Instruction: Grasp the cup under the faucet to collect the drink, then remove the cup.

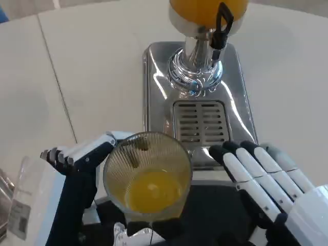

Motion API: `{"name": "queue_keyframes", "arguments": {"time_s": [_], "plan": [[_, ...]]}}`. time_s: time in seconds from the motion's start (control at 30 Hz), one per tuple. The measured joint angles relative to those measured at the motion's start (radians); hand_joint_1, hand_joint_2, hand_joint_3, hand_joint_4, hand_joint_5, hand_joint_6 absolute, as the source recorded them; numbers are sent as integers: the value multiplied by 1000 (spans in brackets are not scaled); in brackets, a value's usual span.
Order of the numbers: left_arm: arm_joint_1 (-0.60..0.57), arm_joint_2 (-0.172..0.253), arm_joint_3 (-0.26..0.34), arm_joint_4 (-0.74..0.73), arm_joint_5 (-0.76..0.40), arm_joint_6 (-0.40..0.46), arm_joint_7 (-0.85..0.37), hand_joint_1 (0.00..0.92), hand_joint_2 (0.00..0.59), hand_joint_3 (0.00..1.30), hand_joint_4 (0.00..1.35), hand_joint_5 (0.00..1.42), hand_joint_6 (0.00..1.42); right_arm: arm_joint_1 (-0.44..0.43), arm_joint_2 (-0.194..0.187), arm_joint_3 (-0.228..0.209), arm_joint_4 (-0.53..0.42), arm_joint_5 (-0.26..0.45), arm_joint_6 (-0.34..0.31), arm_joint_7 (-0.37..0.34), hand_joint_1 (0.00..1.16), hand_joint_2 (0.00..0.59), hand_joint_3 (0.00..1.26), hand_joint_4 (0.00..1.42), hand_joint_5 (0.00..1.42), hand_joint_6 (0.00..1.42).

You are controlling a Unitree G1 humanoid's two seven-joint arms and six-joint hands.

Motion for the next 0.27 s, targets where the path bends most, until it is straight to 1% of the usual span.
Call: {"name": "queue_keyframes", "arguments": {"time_s": [0.1, 0.27], "plan": [[0, -2, 0, 0, 3, 0, 0, 739, 0, 1100, 1092, 1424, 1424, -7, 6, 18, -3, -15, 7, 5, 82, 553, 0, 0, 0, 0], [0, -8, 1, 0, 4, 0, 0, 739, 0, 1100, 1092, 1424, 1424, -7, 5, 28, -9, -19, 11, 12, 77, 554, 0, 0, 0, 0]]}}
